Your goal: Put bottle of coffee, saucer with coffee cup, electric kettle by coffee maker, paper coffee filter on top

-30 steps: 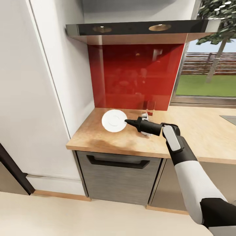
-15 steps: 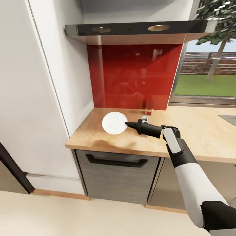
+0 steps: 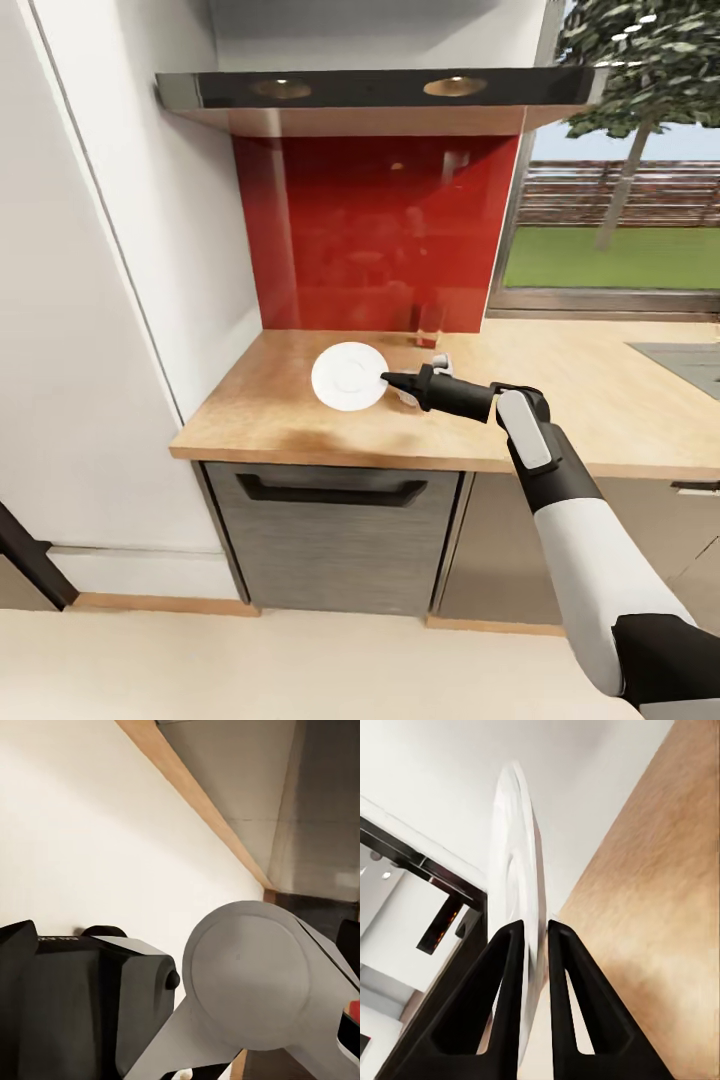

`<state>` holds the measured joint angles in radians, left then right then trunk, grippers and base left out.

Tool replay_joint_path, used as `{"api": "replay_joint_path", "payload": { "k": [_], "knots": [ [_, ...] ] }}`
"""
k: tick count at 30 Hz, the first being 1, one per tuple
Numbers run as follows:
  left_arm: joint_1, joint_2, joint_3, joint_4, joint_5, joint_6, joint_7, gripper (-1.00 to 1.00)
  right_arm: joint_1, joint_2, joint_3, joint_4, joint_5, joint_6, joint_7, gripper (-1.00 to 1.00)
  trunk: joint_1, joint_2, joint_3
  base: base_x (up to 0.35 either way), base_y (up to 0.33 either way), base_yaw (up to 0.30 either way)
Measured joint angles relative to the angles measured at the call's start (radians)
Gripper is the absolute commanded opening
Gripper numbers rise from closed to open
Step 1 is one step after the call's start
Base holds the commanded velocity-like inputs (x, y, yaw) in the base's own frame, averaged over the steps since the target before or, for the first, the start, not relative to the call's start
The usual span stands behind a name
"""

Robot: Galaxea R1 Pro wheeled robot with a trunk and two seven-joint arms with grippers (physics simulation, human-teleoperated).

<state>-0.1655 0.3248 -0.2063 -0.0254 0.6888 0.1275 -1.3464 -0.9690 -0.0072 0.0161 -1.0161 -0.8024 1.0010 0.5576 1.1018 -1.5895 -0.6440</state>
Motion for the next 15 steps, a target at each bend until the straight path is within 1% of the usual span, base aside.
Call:
{"api": "replay_joint_path", "payload": {
  "k": [5, 9, 11, 12, 15],
  "knots": [
    [0.000, 0.000, 0.000, -0.001, 0.000, 0.000, 0.000, 1.00, 0.000, 0.000, 0.000, 0.001, -0.001, 0.000, 0.000, -1.00, 0.000, 0.000, 0.000, -0.181, -0.168, -0.034],
    [0.000, 0.000, 0.000, 0.000, 0.000, 0.000, 0.000, 1.00, 0.001, -0.005, 0.000, 0.003, -0.004, 0.000, 0.001, -1.00, 0.000, 0.000, 0.000, -0.182, -0.171, -0.199],
    [0.000, 0.000, 0.000, 0.000, 0.000, 0.000, 0.001, 1.00, 0.010, -0.025, -0.001, 0.005, -0.005, -0.001, 0.003, -1.00, 0.000, 0.000, 0.000, -0.039, -0.037, -0.270],
    [0.000, 0.000, 0.000, 0.000, 0.000, 0.000, 0.002, 1.00, 0.018, -0.039, -0.001, 0.006, -0.004, -0.002, 0.004, -1.00, 0.000, 0.000, 0.000, -0.015, -0.014, -0.277],
    [0.000, 0.000, 0.000, 0.000, 0.000, 0.000, 0.009, 1.00, 0.023, -0.050, -0.002, 0.006, -0.010, 0.000, 0.005, -1.00, 0.000, 0.000, 0.000, -0.008, -0.007, -0.279]
  ]
}}
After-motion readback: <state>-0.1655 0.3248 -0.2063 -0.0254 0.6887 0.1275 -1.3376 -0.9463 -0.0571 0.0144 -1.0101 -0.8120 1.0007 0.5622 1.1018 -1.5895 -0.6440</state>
